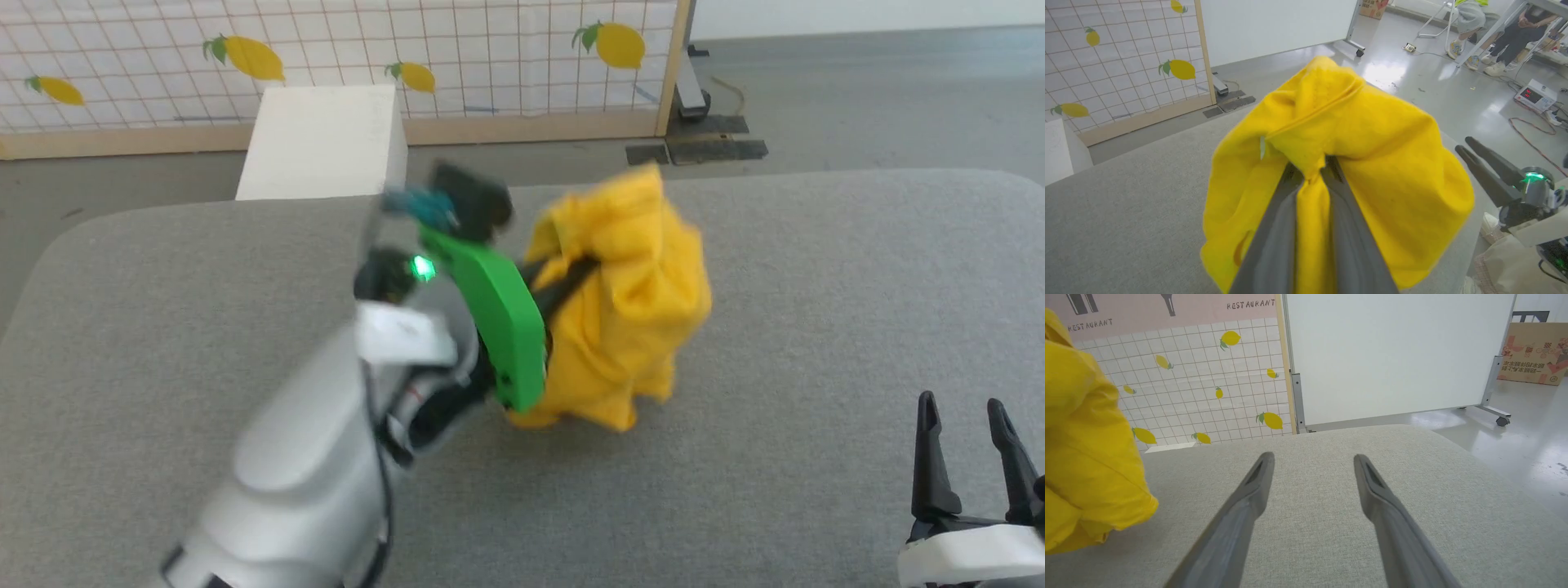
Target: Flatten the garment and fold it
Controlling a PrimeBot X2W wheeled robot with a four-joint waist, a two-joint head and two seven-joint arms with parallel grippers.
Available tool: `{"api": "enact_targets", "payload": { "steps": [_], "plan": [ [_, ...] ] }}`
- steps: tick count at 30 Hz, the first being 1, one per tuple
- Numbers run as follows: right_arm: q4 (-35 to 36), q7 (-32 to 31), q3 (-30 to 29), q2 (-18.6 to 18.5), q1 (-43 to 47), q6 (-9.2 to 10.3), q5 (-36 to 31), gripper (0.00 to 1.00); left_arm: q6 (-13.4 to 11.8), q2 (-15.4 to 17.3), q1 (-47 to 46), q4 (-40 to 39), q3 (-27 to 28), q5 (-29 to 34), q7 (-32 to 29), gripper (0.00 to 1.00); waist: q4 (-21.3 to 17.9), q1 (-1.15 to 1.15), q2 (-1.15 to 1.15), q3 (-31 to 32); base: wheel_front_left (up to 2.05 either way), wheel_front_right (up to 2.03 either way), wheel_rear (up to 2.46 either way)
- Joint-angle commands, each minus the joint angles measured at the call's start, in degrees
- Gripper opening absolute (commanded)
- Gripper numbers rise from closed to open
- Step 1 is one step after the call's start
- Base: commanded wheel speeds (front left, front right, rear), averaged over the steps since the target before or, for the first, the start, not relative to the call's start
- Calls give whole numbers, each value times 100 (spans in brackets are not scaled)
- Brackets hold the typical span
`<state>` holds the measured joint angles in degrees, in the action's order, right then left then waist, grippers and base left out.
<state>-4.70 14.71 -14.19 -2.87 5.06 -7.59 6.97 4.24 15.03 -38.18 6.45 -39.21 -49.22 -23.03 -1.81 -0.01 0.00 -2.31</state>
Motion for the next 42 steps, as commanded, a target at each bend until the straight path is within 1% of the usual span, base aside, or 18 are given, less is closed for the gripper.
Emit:
{"api": "enact_targets", "payload": {
  "steps": [1, 5, 6, 12, 13, 14, 15, 16, 20, 24, 28, 30, 32, 35, 38, 39, 41, 42],
  "plan": [
    [20, 29, 6, 0, -22, 10, 41, 100, -31, -80, 147, 234, -88, 194, 171, 0, -76, 1, 0, -97, 0, 0, 0],
    [2, 29, 36, 0, -87, 10, 77, 100, -86, -284, 416, 1132, -463, 518, 426, 0, -176, 1, 0, -201, 0, 0, 0],
    [-19, 29, 61, 0, -142, 10, 112, 100, -85, -396, 498, 1799, -701, 692, 485, 0, -238, 1, 0, -271, 0, 0, 0],
    [-88, 29, 84, 0, -209, 10, 159, 100, -100, -628, 522, 2786, -870, 733, 488, 0, -298, 1, 0, -309, 0, 0, 0],
    [-96, 29, 81, 0, -213, 10, 162, 100, -100, -668, 511, 2868, -852, 715, 536, 2, -297, 1, 0, -305, 0, 0, 0],
    [-107, 29, 71, 0, -214, 10, 165, 100, -82, -713, 485, 2947, -843, 704, 600, 44, -289, 1, 0, -292, 0, 0, 0],
    [-115, 29, 57, 0, -211, 10, 167, 100, -63, -741, 455, 2997, -840, 701, 648, 98, -276, 1, 0, -277, 0, 0, 0],
    [-124, 29, 32, 0, -202, 10, 170, 100, -41, -770, 415, 3051, -834, 692, 694, 100, -253, 1, 0, -251, 0, 0, 0],
    [-142, 29, -52, 0, -159, 10, 157, 100, 47, -831, 238, 3088, -783, 633, 828, 100, -151, 1, 0, -148, 0, 0, 0],
    [-126, 29, -111, 0, -89, 10, 142, 100, 119, -852, 97, 2835, -655, 519, 1035, 100, -14, 1, 0, -60, 0, 0, 0],
    [-113, 29, -144, 0, -40, 10, 131, 100, 122, -705, 146, 2274, -411, 392, 1356, 100, 91, 1, 0, -10, 0, 0, 0],
    [-99, 29, -154, 0, -20, 10, 126, 100, 35, -547, 301, 1893, -250, 366, 1596, 100, 134, 1, 0, 4, 0, 0, 0],
    [-87, 29, -157, 0, -6, 10, 123, 100, -127, -310, 536, 1465, -71, 443, 1970, 100, 162, 1, 0, 11, 0, 0, 0],
    [-61, 29, -157, 0, 11, 10, 125, 100, -550, 97, 1091, 841, 286, 644, 2719, 100, 187, 1, 0, 23, 0, 0, 0],
    [-19, 29, -174, 0, 42, 10, 130, 100, -947, 414, 1738, 343, 700, 801, 3497, 100, 223, 1, 0, 22, 0, 0, 0],
    [-4, 29, -176, 0, 53, 10, 127, 100, -1087, 544, 1992, 195, 866, 922, 3660, 100, 237, 1, 0, 20, 0, 0, 0],
    [24, 29, -173, 0, 66, 10, 119, 100, -1311, 621, 2493, -86, 1297, 1035, 3781, 100, 258, 1, 0, 10, 0, 0, 0],
    [34, 29, -172, 0, 71, 10, 115, 100, -1347, 616, 2699, -269, 1521, 1138, 3793, 100, 264, 1, 0, 6, 0, 0, 0]
  ]
}}
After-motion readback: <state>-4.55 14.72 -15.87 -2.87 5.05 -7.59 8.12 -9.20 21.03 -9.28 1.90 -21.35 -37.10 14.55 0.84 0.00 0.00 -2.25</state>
